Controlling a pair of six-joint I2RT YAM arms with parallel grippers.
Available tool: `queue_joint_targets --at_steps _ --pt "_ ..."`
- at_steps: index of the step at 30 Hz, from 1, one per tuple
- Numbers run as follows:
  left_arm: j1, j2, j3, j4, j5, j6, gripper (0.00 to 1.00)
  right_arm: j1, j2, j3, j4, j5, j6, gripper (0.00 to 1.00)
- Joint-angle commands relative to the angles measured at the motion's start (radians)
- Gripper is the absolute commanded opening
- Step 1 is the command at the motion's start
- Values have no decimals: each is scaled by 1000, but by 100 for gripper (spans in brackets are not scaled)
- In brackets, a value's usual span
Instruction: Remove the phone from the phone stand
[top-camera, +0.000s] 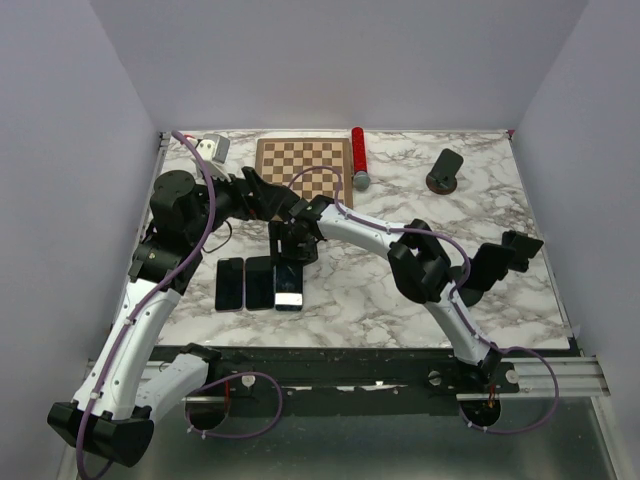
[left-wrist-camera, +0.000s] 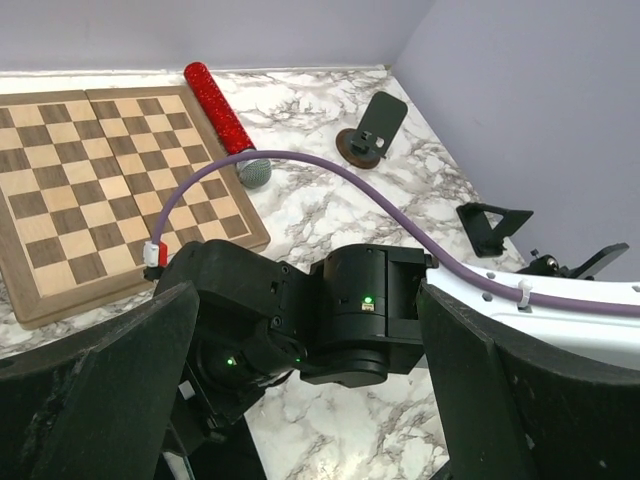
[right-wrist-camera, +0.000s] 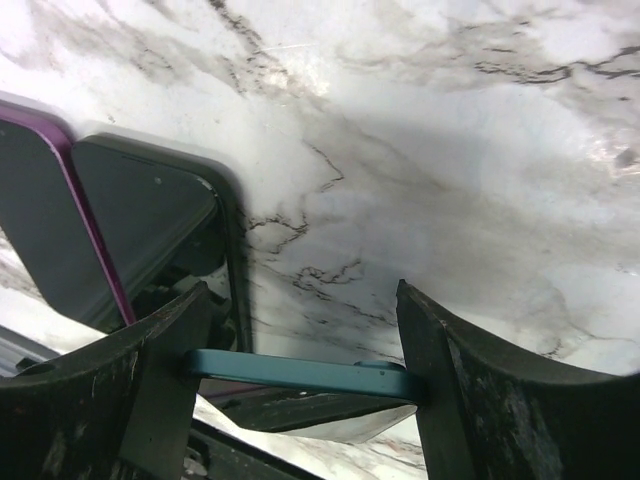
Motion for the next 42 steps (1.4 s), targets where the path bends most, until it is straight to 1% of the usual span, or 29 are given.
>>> queue_joint_targets --at_steps 1,2,6,7,8,9,16,20,23,25,31,33,35,36,38,40,42 --pt "6 -1 -1 12 26 -6 98 -10 75 -45 -128 201 -51 62" --pt "6 -2 1 11 24 -6 99 -10 73 -57 -118 206 -47 65" --pt "7 -4 -1 14 27 -6 99 -10 71 -74 -73 170 -43 68" --pt "6 -2 0 13 26 -7 98 -9 73 -74 -65 163 -40 71" --pt "7 -1 -1 13 25 -6 99 -9 73 -74 -57 162 -37 98" --pt "6 0 -1 14 25 -6 98 -9 74 -75 -50 156 -34 100" --pt "6 -1 -1 14 24 -6 98 -10 60 -43 -49 166 -31 100" --pt "6 -6 -1 8 10 -5 98 -7 -15 -43 -16 186 -29 100" --pt "7 -18 -1 4 -21 5 98 -8 -100 -41 -20 243 -37 100" --pt "18 -16 5 -9 -36 11 99 -9 -160 -45 -24 288 -73 100" --pt "52 -4 3 -5 -20 -11 99 -10 -313 -45 -134 520 -169 100" --pt "52 -8 0 -2 -20 -11 98 -11 -386 -78 -155 605 -171 100" --pt "52 -10 -4 1 -24 -11 99 -10 -475 -149 -144 678 -158 100" --pt "52 -9 -4 2 -24 -11 98 -10 -521 -210 -120 708 -152 100" --pt "52 -5 -3 2 -20 -11 99 -13 -626 -318 -93 784 -89 100" --pt "52 -2 -3 1 -15 -13 98 -31 -730 -415 -56 790 -82 100" --pt "52 -1 -4 4 -12 -14 98 -38 -811 -482 -56 822 -67 100"
